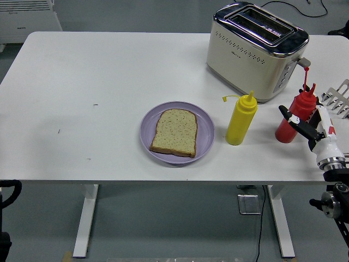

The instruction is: Pick up the cup,pour liquid into bread,place the cup on the desk

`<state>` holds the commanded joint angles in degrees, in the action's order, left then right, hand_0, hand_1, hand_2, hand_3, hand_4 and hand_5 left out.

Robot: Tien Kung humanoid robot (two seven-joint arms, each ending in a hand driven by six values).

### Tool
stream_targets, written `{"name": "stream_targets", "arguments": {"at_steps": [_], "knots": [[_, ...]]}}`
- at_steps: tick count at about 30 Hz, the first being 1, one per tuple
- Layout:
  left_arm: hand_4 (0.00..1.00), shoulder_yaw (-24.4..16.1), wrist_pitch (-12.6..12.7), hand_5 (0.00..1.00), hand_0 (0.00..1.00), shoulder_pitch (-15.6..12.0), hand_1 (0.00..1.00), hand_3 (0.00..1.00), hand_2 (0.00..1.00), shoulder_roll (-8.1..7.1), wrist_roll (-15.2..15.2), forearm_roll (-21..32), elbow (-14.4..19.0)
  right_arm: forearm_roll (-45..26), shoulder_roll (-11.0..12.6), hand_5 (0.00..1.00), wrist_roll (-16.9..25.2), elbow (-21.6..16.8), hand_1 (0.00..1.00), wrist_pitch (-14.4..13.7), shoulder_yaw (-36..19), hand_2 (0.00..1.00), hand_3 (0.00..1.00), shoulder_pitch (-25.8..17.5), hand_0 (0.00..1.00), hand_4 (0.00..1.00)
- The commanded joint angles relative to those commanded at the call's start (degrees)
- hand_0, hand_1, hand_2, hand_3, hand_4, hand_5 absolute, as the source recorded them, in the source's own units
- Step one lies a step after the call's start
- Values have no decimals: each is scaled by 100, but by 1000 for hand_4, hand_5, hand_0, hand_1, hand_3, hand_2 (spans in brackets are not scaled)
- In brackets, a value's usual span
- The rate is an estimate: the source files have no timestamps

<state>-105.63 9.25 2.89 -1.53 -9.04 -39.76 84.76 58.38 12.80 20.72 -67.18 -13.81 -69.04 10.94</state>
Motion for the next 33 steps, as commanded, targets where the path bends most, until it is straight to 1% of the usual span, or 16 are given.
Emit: {"name": "stream_targets", "arguments": {"at_steps": [3, 4, 9, 10, 15, 16, 21, 22, 27, 28, 29, 33], "knots": [[632, 3, 2, 998, 752, -4, 763, 669, 772, 0, 1, 0, -4, -184, -44, 320, 31, 65, 846, -73, 63, 885, 979, 64, 907, 930], [630, 3, 2, 998, 752, -4, 763, 669, 772, 0, 1, 0, -4, -219, -53, 313, 34, 75, 754, -80, 70, 752, 899, 76, 798, 923], [630, -8, 4, 998, 752, -3, 763, 669, 772, 2, 1, 0, -8, -432, -98, 313, 68, 106, 754, -89, 142, 752, 899, 146, 798, 923], [631, -12, 4, 998, 752, 0, 763, 669, 772, 2, 1, 0, -9, -527, -115, 308, 103, 109, 669, -128, 178, 634, 809, 168, 699, 916], [631, -30, 6, 998, 752, 2, 763, 669, 772, 3, 2, -1, -12, -835, -169, 308, 208, 134, 669, -272, 284, 634, 809, 237, 699, 916], [630, -32, 7, 998, 751, 3, 763, 669, 773, 3, 2, -1, -12, -855, -172, 291, 215, 137, 558, -283, 293, 532, 715, 242, 561, 895], [630, -41, 11, 998, 751, 1, 763, 669, 773, 5, 2, 0, -15, -1033, -209, 291, 268, 205, 558, -331, 382, 532, 715, 306, 561, 895], [628, -42, 13, 998, 752, 0, 762, 668, 771, 6, -6, 2, -17, -1083, -230, 272, 294, 250, 464, -361, 414, 449, 617, 336, 427, 876], [628, -45, 44, 998, 752, 3, 762, 668, 771, 7, -52, 14, -20, -1201, -281, 272, 341, 371, 464, -455, 483, 449, 617, 421, 427, 876], [629, -47, 45, 998, 751, 3, 761, 668, 769, 7, -52, 13, -17, -1232, -287, 255, 363, 397, 421, -496, 499, 421, 544, 439, 381, 856], [629, -48, 46, 998, 751, 5, 761, 668, 769, 8, -53, 13, -16, -1293, -291, 255, 404, 423, 421, -574, 521, 421, 544, 462, 381, 856], [629, -48, 48, 998, 751, 9, 761, 668, 769, 9, -55, 12, -13, -1419, -306, 255, 490, 487, 421, -742, 545, 421, 544, 514, 381, 856]]}}
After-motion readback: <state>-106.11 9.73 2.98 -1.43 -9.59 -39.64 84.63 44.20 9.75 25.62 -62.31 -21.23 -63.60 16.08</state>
